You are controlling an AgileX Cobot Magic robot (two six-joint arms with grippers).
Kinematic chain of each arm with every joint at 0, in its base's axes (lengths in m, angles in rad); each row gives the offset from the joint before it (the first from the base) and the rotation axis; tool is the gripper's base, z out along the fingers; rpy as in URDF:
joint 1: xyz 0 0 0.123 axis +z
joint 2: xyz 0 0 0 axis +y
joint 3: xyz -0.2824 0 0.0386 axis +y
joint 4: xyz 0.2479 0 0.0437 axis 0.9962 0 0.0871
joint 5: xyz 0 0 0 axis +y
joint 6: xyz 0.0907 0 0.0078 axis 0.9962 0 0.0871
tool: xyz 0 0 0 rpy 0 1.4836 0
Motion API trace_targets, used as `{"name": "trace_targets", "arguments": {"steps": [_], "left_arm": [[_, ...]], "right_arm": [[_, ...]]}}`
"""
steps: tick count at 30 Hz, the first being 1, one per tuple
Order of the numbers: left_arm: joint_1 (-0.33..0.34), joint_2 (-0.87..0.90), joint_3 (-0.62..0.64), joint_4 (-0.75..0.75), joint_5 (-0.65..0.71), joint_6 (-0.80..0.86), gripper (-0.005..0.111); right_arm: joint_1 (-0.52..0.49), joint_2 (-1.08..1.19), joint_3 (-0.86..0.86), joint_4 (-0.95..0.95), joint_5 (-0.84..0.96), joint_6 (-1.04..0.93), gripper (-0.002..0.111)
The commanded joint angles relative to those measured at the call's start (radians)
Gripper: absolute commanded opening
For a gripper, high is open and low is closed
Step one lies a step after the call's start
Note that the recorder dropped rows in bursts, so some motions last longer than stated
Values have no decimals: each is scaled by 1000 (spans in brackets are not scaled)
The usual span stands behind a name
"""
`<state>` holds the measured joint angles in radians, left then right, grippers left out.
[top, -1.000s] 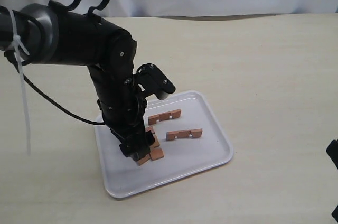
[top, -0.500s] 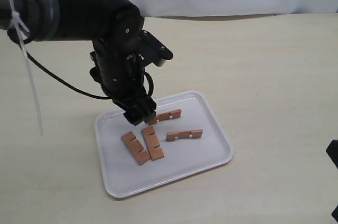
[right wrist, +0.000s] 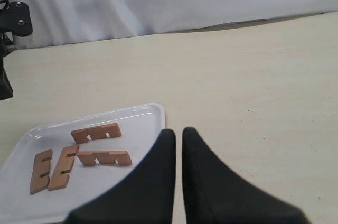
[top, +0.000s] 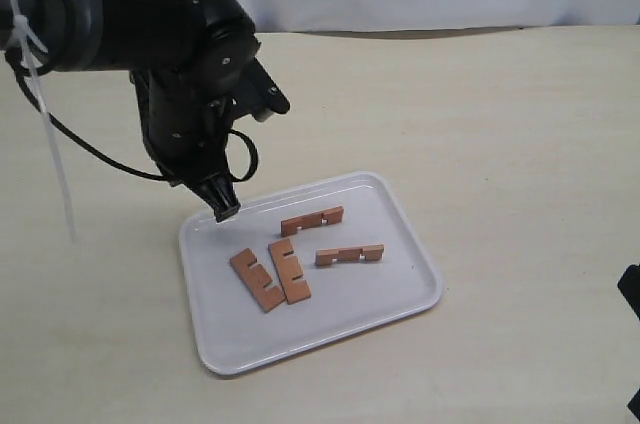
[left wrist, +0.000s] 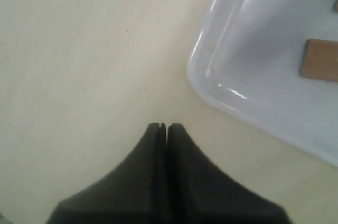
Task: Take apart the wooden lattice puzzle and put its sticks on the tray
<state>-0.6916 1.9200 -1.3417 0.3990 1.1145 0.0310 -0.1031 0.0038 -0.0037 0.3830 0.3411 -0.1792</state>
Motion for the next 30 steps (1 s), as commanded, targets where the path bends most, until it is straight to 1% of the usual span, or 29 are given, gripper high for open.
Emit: {"name": "trace_targets", "arguments": {"steps": [1, 5, 10, 12, 16, 21, 23, 24, 28, 30], "left_arm": [[91, -65, -8, 4, 0, -66, 0], [217, -164, -8, -25, -12, -160, 0], [369, -309, -1, -154, -19, -161, 0], [408, -388, 38, -180, -49, -132, 0], [470, -549, 138, -172, -117, -130, 0], [587, -771, 257, -179, -240, -137, 0], [619, -856, 300, -201, -286, -137, 0], [624, -906, 325, -215, -324, -137, 0], [626, -1113, 443, -297, -488, -137, 0], [626, -1222, 526, -306, -585, -134, 0]], "right_arm": [[0, -4, 4, -7, 1, -7, 4], [0, -4, 4, -7, 1, -7, 4], [0, -4, 4, -7, 1, -7, 4], [0, -4, 4, -7, 1, -7, 4], [0, -4, 4, -7, 1, -7, 4], [0, -4, 4, -7, 1, -7, 4], [0, -4, 4, -7, 1, -7, 4], [0, -4, 4, -7, 1, -7, 4], [0, -4, 4, -7, 1, -7, 4], [0, -4, 4, -7, 1, -7, 4]]}}
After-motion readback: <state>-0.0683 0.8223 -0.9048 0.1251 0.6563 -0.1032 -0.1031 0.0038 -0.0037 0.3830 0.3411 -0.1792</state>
